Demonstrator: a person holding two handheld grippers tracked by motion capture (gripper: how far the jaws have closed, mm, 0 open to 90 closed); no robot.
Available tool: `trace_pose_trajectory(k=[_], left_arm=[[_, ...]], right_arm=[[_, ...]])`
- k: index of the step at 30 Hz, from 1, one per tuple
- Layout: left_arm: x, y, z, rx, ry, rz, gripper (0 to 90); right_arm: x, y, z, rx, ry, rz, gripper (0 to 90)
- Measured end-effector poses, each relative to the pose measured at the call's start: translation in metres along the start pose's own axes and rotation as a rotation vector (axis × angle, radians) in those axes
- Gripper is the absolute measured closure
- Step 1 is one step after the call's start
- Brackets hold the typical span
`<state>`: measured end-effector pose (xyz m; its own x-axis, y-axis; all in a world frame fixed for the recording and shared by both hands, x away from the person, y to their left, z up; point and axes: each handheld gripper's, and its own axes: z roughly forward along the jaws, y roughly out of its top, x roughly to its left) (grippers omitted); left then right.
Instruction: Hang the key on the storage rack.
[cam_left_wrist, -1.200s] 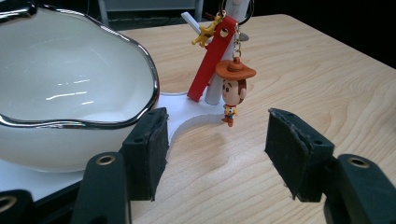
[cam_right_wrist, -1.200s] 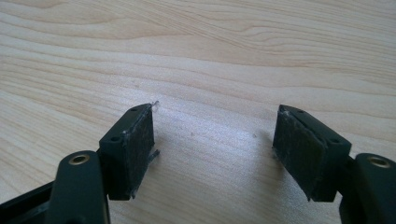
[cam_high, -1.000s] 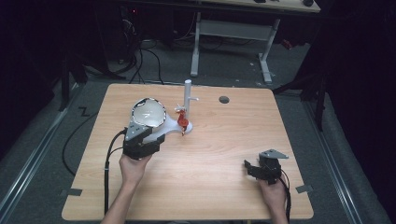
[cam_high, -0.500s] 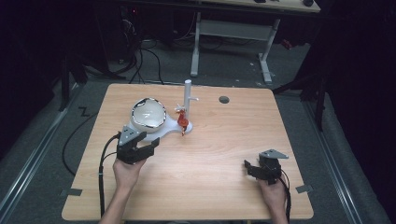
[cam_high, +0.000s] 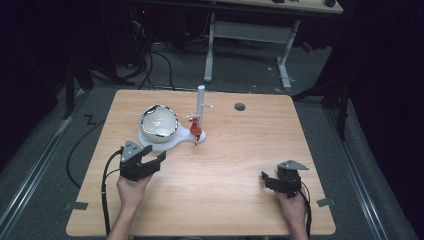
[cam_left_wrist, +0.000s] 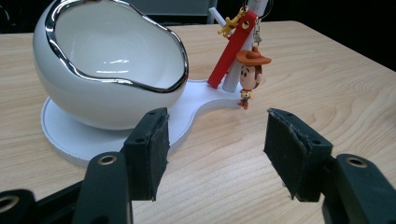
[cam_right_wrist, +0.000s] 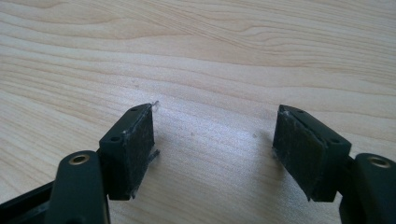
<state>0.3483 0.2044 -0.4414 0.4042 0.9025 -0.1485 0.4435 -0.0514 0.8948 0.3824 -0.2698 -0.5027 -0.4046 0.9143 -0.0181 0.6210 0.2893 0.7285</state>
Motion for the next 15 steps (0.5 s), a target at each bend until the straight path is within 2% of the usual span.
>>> trace_pose_trajectory(k=[15], left_arm=[[0.003,-0.016,-0.004,0.023,0.013,-0.022,40.4]], right_arm=[[0.0,0.0,0.0,0.0,0.0,0.0,29.6]])
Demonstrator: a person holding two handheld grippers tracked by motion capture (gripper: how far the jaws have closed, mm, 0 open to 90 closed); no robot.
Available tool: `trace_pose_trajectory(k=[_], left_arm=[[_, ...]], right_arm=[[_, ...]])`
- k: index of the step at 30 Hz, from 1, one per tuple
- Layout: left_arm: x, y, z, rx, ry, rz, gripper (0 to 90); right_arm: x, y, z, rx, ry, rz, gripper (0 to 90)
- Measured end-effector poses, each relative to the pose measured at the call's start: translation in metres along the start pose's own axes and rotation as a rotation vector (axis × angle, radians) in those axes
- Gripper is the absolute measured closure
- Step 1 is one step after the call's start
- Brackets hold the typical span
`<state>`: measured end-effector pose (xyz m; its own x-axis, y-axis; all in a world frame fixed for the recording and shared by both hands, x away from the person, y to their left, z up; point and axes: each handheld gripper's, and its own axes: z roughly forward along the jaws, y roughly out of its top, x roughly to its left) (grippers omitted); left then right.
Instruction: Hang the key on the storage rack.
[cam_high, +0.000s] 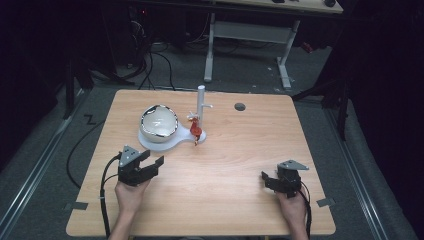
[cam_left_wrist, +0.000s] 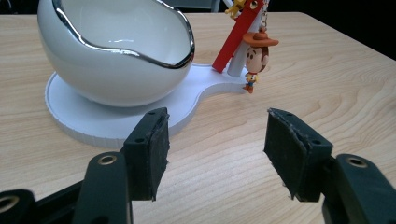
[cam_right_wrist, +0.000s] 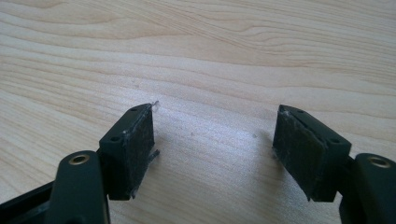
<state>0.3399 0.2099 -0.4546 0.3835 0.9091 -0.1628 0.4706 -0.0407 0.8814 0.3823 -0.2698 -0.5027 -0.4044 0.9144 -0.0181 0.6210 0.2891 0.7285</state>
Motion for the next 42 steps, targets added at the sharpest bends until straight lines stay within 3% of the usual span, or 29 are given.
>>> trace_pose_trajectory(k=[10,40,42], left_arm=[[0.004,-0.011,-0.001,0.012,0.009,-0.026,40.4],[0.014,-0.037,0.018,0.128,0.083,-0.028,40.0],[0.014,-0.038,0.02,0.142,0.095,-0.015,40.0]], right_arm=[[0.0,0.0,0.0,0.0,0.0,0.0,29.6],[0.0,0.0,0.0,0.0,0.0,0.0,29.6],[0.0,0.0,0.0,0.0,0.0,0.0,29.6]])
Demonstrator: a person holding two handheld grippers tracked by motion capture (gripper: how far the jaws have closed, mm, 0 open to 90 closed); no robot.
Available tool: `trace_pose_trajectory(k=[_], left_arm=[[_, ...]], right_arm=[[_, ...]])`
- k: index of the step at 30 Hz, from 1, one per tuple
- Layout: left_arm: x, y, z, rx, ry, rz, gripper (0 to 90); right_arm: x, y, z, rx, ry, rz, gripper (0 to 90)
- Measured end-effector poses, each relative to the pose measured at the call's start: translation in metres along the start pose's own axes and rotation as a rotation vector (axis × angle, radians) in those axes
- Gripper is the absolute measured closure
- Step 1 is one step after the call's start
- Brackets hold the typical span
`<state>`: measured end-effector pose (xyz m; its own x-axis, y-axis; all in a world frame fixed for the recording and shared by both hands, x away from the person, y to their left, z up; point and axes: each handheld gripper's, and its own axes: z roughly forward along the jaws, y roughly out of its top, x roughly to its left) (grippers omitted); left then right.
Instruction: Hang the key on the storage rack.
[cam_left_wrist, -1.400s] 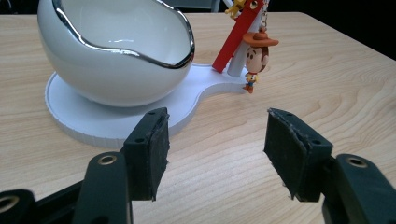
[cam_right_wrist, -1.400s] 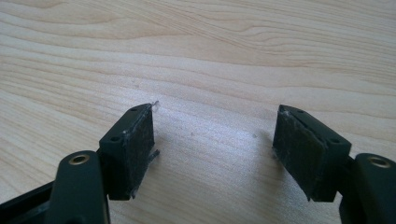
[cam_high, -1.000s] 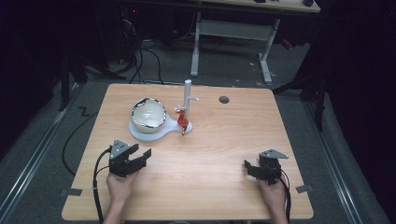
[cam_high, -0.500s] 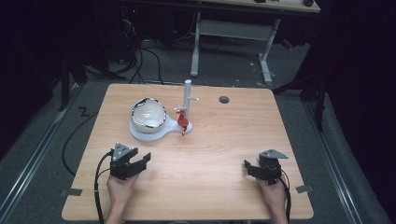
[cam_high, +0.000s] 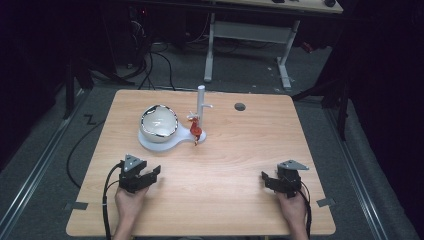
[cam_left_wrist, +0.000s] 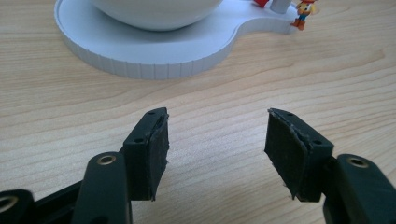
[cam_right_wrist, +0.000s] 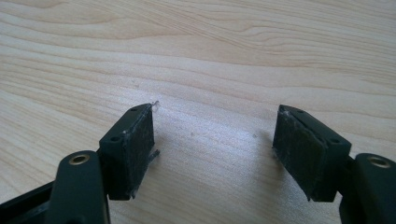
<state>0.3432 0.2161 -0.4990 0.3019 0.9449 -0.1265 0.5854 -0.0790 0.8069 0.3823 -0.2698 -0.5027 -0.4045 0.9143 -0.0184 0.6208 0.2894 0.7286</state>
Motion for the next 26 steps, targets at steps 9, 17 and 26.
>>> trace_pose_trajectory(k=[9,17,26], left_arm=[[-0.002,-0.003,0.009,0.057,0.057,0.048,39.1],[-0.007,-0.002,0.013,0.101,0.087,0.083,31.0],[-0.007,-0.003,0.013,0.102,0.082,0.081,28.6]], right_arm=[[0.0,0.0,0.0,0.0,0.0,-0.001,29.6],[0.0,0.0,0.0,0.0,0.0,-0.002,29.6],[0.0,0.0,0.0,-0.001,0.001,-0.002,29.6]])
